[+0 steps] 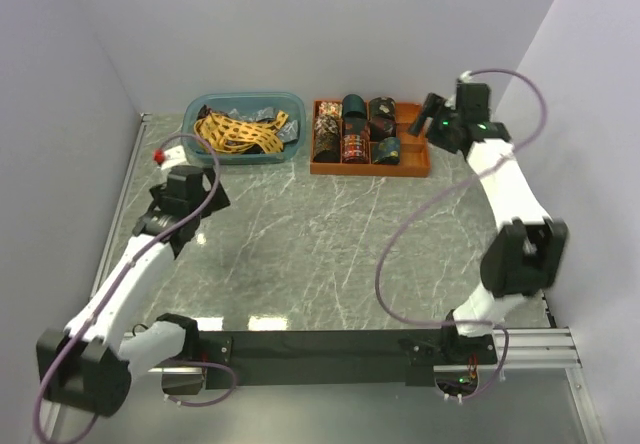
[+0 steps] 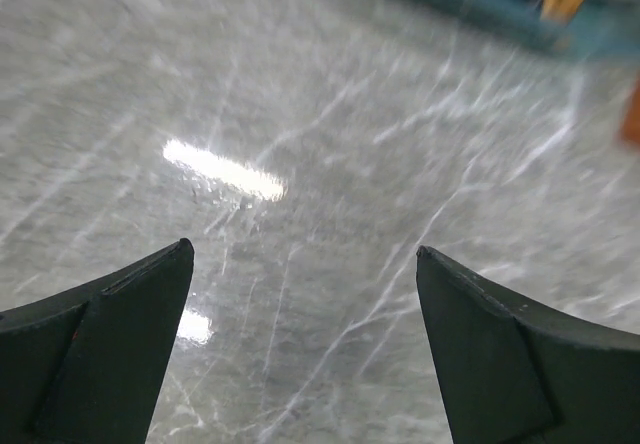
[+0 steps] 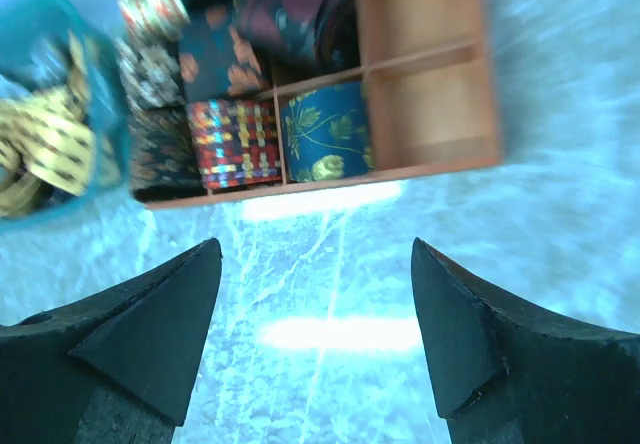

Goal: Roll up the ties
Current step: Place the rolled tie into the container

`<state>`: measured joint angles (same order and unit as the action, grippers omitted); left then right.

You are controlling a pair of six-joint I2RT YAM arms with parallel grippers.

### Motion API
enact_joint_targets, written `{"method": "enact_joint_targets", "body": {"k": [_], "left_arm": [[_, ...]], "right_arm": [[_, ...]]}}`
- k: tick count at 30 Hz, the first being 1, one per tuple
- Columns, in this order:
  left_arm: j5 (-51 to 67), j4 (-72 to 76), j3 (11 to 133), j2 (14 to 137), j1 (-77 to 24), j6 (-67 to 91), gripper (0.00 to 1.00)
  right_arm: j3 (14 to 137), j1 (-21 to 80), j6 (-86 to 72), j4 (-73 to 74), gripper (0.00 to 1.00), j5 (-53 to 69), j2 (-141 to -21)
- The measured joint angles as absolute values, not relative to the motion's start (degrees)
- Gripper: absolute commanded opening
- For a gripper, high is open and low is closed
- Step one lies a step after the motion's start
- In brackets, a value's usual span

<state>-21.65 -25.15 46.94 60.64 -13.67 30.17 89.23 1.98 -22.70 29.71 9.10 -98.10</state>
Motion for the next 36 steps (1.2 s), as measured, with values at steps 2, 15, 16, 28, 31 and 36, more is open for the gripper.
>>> {"method": "enact_joint_targets", "body": {"k": [2,15,16,28,31,36], "left_arm": [[-23.14,-26.50,48.18,57.08,-13.67,31.14,0.99],[-42.68,-29.06,48.10,19.44,-13.67,38.87,0.99],[-43.55,-28.34,46.70,16.62,-13.67,38.61,0.99],[-47.48,-19.16,29.93,2.28,-13.67,30.33,0.99],[-46.04,-17.61,27.86,2.04,-13.67,28.93,0.99],[-44.62,-15.64,25.23,2.15,-13.67,27.16,1.00]], "right_arm": [[85.78,0.95,-22.79,29.76,0.83,7.64,-89.97],[54.13,-0.64,-19.55,26.06,0.96,-7.77,-33.04],[52.56,-0.62,-19.29,25.67,0.96,-9.06,-30.28],[38.04,-0.62,-17.50,22.65,0.97,-15.59,-11.20],[37.89,-0.62,-17.72,21.52,0.97,-15.59,-10.59],[36.47,-0.62,-17.69,20.16,0.98,-15.38,-10.15]]}}
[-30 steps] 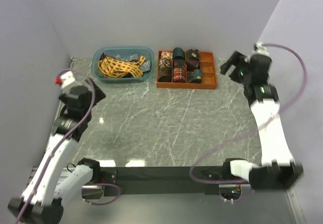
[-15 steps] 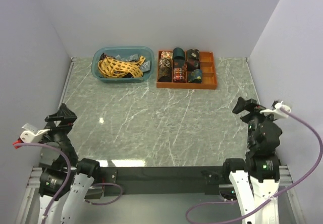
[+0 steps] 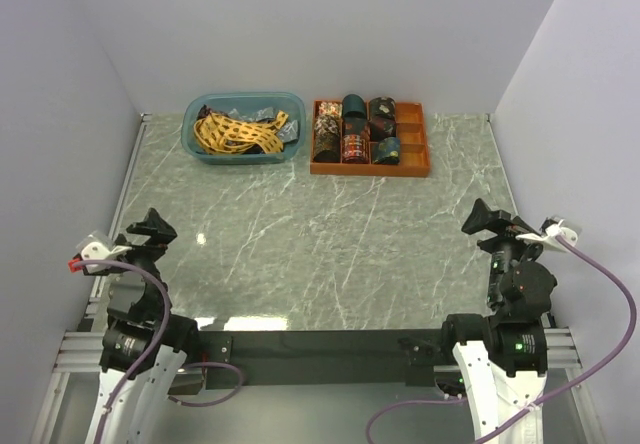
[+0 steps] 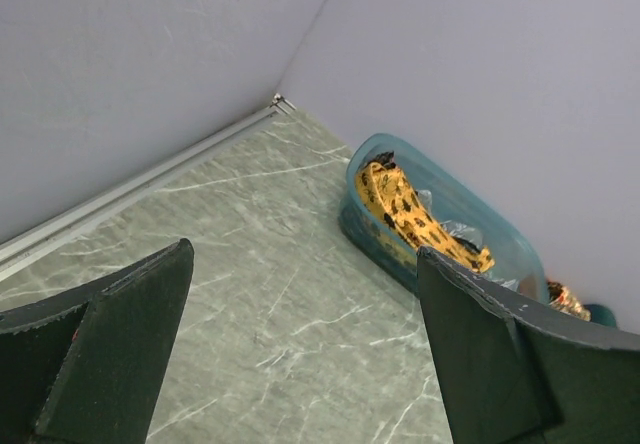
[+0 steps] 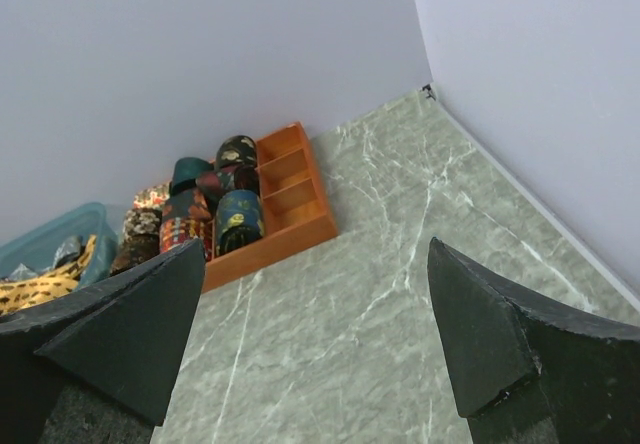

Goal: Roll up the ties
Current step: Place the rolled tie into the container

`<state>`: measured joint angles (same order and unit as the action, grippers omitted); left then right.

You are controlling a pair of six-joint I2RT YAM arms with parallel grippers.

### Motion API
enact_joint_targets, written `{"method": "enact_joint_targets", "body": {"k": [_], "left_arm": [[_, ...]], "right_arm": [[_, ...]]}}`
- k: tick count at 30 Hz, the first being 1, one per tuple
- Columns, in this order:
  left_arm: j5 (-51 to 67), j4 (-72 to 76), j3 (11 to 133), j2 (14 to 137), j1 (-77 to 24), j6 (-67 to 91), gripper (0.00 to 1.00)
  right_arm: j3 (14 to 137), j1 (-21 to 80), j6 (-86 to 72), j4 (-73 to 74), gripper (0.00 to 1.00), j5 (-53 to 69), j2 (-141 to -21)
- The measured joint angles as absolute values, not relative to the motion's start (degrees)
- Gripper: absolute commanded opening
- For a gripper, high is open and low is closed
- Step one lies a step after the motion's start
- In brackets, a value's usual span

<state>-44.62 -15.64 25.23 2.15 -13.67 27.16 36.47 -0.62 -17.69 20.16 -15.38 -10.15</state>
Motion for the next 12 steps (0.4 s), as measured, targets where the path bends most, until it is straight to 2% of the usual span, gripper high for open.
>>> {"method": "enact_joint_targets", "body": {"k": [12], "left_arm": [[-42.72,-12.64,23.53,3.84,-13.67,24.64,0.99]], "right_arm": [[36.03,-0.62,-16.99,19.22,0.99,-13.61,-10.59]]}}
